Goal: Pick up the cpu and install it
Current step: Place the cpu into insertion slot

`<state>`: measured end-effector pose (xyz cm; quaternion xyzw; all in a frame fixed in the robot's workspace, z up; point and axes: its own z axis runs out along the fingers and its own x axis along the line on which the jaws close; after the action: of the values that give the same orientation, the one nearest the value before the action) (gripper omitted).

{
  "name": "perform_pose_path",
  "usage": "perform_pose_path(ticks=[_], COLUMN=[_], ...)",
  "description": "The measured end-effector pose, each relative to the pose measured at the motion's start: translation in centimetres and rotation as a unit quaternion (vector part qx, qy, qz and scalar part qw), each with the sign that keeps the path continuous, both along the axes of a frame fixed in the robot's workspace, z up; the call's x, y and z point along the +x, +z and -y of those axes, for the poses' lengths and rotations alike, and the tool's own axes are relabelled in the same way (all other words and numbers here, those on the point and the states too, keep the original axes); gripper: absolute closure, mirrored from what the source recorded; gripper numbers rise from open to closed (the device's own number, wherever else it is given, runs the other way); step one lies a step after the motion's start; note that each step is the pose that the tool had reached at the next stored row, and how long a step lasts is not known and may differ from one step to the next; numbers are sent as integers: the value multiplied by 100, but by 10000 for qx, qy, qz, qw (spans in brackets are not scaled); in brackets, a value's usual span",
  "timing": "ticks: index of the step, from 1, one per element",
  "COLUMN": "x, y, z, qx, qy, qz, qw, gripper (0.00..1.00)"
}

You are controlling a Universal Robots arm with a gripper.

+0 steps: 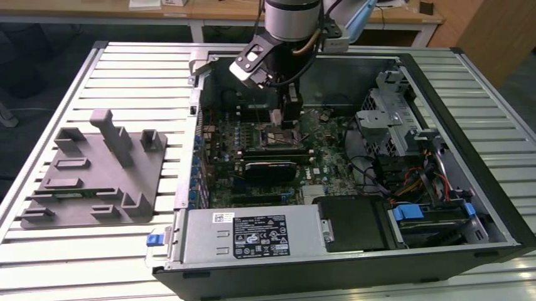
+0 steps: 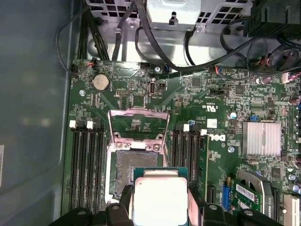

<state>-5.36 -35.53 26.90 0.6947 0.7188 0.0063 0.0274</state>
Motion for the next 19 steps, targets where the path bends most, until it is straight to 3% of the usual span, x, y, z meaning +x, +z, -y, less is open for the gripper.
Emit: perform_pose_path(ticks=[19], x=[0], y=[-189], z=[0], qx=[0], qy=[0], qz=[0], qw=[10000], gripper=[46])
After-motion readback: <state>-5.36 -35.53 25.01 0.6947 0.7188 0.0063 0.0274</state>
